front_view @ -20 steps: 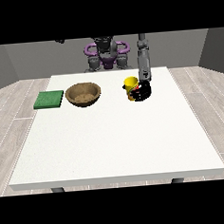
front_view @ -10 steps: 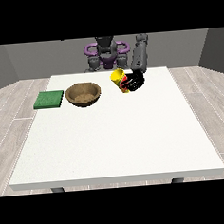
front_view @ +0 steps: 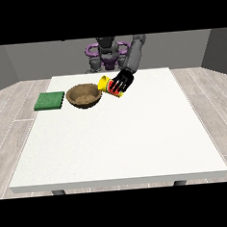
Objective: Pick the cup and pour the ball into the bowl, then pick the bowl and place it on the pad
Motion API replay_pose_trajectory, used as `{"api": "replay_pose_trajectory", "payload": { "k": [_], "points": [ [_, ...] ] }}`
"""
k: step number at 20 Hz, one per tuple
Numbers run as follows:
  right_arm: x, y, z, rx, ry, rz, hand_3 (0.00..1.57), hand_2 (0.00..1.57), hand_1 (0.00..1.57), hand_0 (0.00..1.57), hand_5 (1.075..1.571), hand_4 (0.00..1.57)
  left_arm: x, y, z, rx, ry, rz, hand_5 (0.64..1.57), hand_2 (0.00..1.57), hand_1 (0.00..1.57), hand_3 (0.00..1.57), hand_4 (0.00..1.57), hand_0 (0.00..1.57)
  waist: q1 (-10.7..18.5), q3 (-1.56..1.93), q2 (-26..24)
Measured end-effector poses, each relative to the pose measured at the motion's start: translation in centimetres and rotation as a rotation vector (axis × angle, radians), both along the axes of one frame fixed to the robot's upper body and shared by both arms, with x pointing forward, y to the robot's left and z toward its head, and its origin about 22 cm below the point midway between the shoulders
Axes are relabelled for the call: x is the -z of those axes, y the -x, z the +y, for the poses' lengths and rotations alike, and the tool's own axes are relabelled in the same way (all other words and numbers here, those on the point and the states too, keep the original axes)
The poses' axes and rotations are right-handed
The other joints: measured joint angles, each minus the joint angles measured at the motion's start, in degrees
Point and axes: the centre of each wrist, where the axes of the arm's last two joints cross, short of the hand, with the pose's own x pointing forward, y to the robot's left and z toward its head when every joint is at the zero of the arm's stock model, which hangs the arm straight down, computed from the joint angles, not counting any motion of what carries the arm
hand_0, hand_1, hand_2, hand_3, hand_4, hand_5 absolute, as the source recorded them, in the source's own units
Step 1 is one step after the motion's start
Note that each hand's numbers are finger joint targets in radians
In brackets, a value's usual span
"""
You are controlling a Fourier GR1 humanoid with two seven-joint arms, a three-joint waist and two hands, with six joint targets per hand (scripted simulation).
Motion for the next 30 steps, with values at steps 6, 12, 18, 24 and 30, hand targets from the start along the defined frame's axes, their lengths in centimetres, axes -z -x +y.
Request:
{"api": "replay_pose_trajectory", "payload": {
  "k": [6,12,18,24,30],
  "points": [
    [0.9,-0.4,0.4,-0.003,0.001,0.015,0.00,0.00,0.00,0.00,1.565,0.34,-0.7,-0.8,-0.7,-0.075,-0.179,-0.020,1.559,1.57,1.38,1.57,0.85,1.38,0.0,0.00,-0.6],
    [2.5,-1.5,0.9,-0.002,-0.004,0.067,0.00,0.00,0.00,0.00,1.565,0.37,-1.0,-1.4,-2.8,-0.082,-0.462,-0.031,1.509,1.50,1.34,1.53,0.93,1.34,0.6,0.08,-3.4],
    [3.9,-2.4,0.5,0.027,-0.009,0.126,0.00,0.00,0.00,0.00,1.565,0.38,0.9,-0.6,-6.3,-0.007,-0.771,0.000,1.490,1.57,1.47,1.57,0.98,1.47,2.3,0.08,-7.0],
    [6.5,-2.9,-0.5,0.065,-0.015,0.209,0.00,0.00,0.00,0.00,1.566,0.37,1.1,-0.3,-9.6,0.044,-1.112,-0.024,1.505,1.57,1.50,1.57,1.06,1.50,4.5,0.09,-11.5],
    [8.4,-3.4,-1.1,0.074,-0.017,0.251,0.00,0.00,0.00,0.00,1.565,0.38,1.4,1.1,-12.9,0.050,-1.252,-0.038,1.506,1.57,1.50,1.57,1.06,1.50,5.1,0.00,-13.5]
  ]
}}
